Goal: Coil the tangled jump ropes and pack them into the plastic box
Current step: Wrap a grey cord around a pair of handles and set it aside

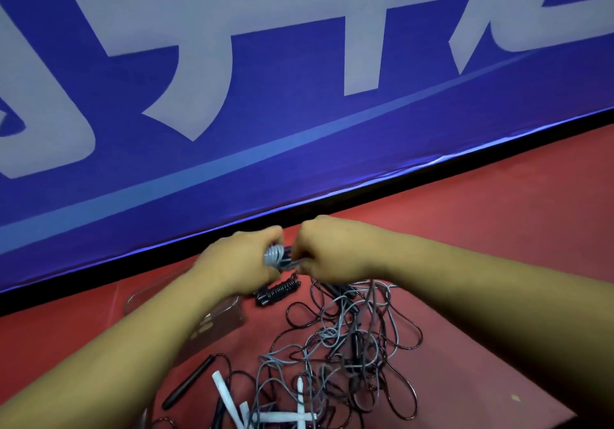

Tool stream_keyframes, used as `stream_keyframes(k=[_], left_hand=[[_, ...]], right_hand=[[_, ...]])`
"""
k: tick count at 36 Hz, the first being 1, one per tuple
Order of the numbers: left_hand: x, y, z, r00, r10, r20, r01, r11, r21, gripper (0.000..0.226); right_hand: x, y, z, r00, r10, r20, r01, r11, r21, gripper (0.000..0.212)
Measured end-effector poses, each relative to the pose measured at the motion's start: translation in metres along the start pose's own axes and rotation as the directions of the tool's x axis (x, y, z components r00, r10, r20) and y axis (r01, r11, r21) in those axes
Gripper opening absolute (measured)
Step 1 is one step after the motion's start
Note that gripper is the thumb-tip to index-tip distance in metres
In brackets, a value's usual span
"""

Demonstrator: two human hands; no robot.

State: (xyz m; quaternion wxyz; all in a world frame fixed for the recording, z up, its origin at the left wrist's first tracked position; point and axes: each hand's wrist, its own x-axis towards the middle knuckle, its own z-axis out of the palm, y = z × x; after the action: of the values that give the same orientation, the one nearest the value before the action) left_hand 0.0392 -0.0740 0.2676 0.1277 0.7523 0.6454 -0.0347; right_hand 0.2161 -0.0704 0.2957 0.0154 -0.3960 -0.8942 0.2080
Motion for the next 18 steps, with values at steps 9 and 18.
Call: stream_keyframes(k=[9, 18], left_hand=[[-0.011, 0.01, 0.005, 0.963, 0.249, 0.103, -0.209, 0.932, -0.296, 0.045], [-0.017, 0.023, 0.006, 0.965, 0.263, -0.019, -0.234, 0.824, -0.516, 0.016]], right_hand=[[-0.002, 0.025, -0.008, 0.98, 0.048, -0.193, -0.017, 0.987, 0.157, 0.009], [-0.007, 0.048, -0.006, 0.979, 0.165, -0.118, -0.044, 0.742, 0.668, 0.005]])
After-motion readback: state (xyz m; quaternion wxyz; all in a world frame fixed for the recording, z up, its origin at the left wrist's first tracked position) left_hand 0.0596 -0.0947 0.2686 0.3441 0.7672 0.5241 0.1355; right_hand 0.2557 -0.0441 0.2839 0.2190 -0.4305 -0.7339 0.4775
